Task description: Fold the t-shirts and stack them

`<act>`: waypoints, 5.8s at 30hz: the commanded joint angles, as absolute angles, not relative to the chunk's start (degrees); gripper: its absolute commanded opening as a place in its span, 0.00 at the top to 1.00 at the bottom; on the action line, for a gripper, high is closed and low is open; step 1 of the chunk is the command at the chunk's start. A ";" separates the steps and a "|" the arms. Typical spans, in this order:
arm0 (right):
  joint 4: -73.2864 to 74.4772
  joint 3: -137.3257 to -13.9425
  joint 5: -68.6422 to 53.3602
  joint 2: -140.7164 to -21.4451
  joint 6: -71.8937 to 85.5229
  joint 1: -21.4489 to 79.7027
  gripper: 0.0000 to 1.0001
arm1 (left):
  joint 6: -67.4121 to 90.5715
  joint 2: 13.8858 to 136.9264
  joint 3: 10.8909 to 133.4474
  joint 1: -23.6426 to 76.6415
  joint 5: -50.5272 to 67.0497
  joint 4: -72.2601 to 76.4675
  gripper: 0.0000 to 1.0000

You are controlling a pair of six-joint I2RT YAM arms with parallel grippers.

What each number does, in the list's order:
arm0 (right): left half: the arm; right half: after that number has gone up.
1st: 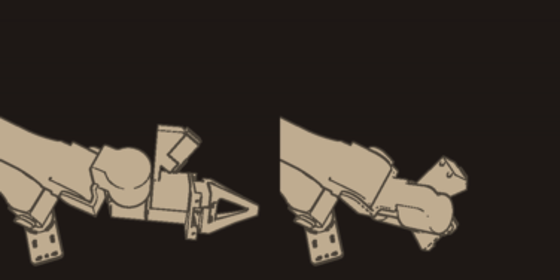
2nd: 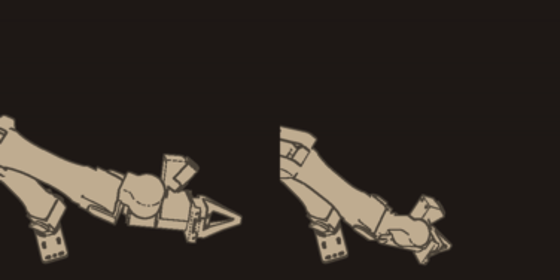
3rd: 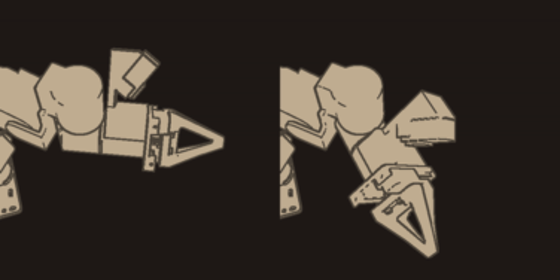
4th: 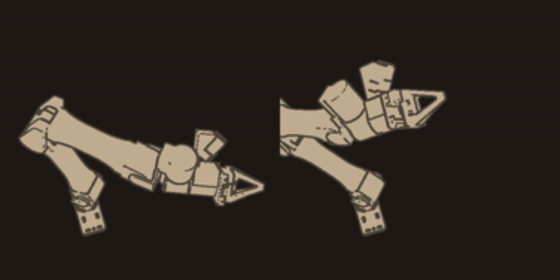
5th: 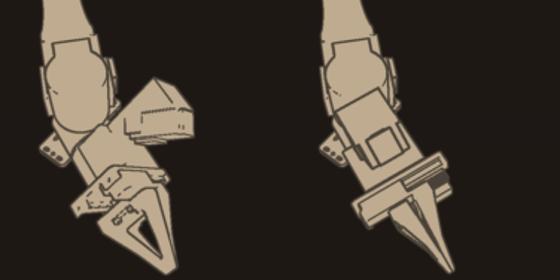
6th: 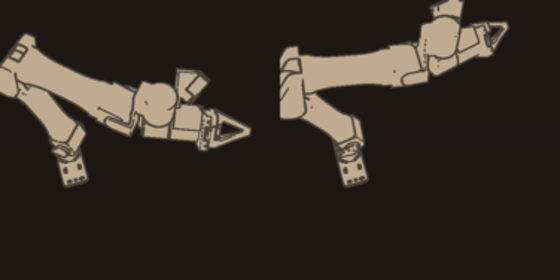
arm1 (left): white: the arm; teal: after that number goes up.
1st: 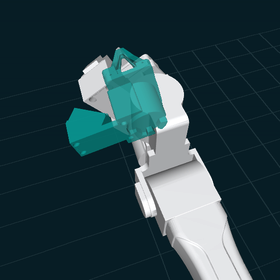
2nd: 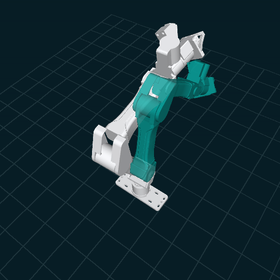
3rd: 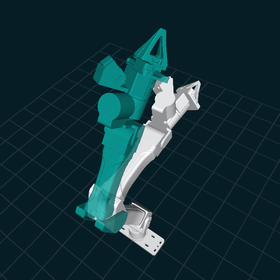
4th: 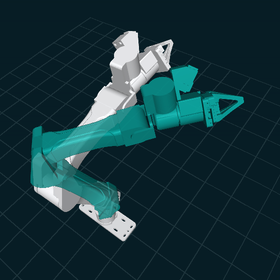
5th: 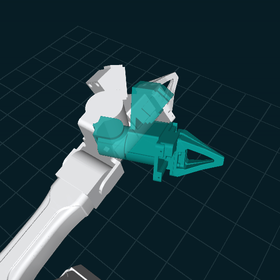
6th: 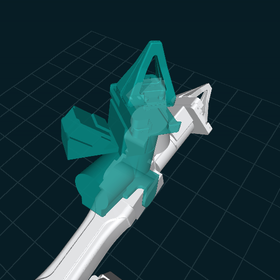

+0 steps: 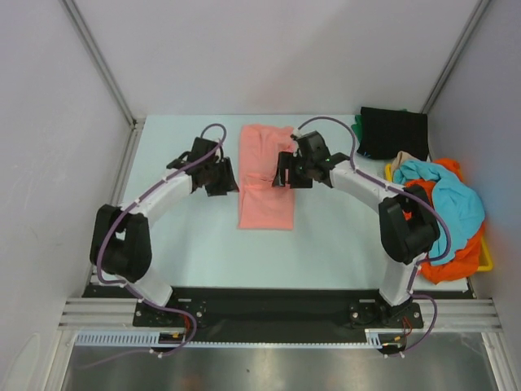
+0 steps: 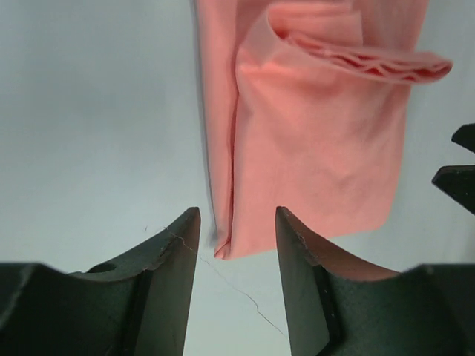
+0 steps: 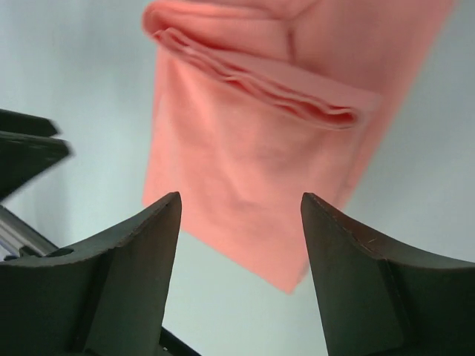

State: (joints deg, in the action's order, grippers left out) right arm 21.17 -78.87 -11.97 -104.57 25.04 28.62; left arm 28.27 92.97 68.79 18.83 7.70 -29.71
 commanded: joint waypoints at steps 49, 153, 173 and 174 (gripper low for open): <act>-1.91 -49.05 -21.45 -95.88 34.27 30.23 0.33 | 37.35 81.82 30.85 24.87 12.48 5.97 0.39; 35.59 -78.30 -8.52 -91.92 23.29 24.61 1.00 | 32.96 73.11 64.07 24.80 2.19 -25.93 1.00; 41.57 -109.86 -12.04 -123.03 20.83 18.55 1.00 | 30.32 110.90 94.72 13.71 10.90 -28.03 1.00; 41.40 -110.47 -12.13 -123.92 20.83 18.46 1.00 | 29.89 112.14 96.23 13.54 10.90 -28.47 1.00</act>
